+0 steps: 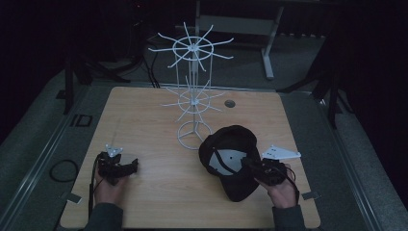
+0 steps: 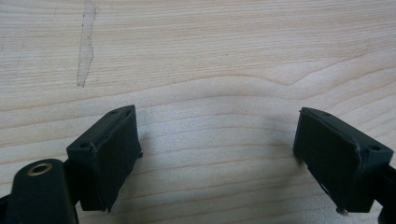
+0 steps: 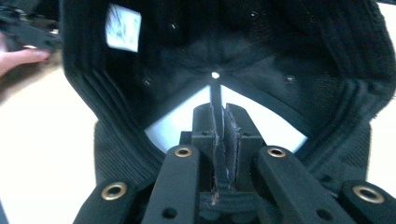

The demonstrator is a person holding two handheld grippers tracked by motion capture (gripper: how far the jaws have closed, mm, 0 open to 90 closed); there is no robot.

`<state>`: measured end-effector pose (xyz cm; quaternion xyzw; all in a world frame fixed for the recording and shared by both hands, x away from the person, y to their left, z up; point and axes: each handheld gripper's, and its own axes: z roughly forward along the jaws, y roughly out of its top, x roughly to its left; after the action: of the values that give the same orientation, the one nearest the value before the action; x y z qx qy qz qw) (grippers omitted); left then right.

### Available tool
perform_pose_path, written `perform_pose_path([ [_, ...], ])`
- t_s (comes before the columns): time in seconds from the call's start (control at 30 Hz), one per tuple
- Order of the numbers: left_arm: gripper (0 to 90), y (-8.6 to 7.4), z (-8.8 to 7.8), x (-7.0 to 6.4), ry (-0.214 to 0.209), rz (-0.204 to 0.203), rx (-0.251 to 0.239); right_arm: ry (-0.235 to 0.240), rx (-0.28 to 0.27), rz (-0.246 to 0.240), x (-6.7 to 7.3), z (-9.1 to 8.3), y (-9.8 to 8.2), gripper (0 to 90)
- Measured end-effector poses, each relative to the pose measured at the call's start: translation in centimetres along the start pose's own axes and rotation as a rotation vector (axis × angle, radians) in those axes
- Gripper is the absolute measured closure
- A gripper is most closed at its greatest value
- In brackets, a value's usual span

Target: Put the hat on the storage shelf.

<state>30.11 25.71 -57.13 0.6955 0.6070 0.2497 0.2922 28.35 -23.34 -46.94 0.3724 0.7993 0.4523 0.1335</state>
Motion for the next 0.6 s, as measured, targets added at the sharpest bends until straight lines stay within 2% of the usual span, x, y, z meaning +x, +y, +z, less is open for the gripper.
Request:
perform_pose_path([
  [0.3, 14.6, 0.0, 0.0, 0.0, 0.000, 0.000, 0.000, 0.050, 0.001, -0.033, 1.9, 0.4, 0.9, 76.8],
  [0.6, 14.6, 0.0, 0.0, 0.0, 0.001, 0.000, 0.000, 0.090, 0.011, -0.048, 3.3, 1.4, 0.9, 65.8],
])
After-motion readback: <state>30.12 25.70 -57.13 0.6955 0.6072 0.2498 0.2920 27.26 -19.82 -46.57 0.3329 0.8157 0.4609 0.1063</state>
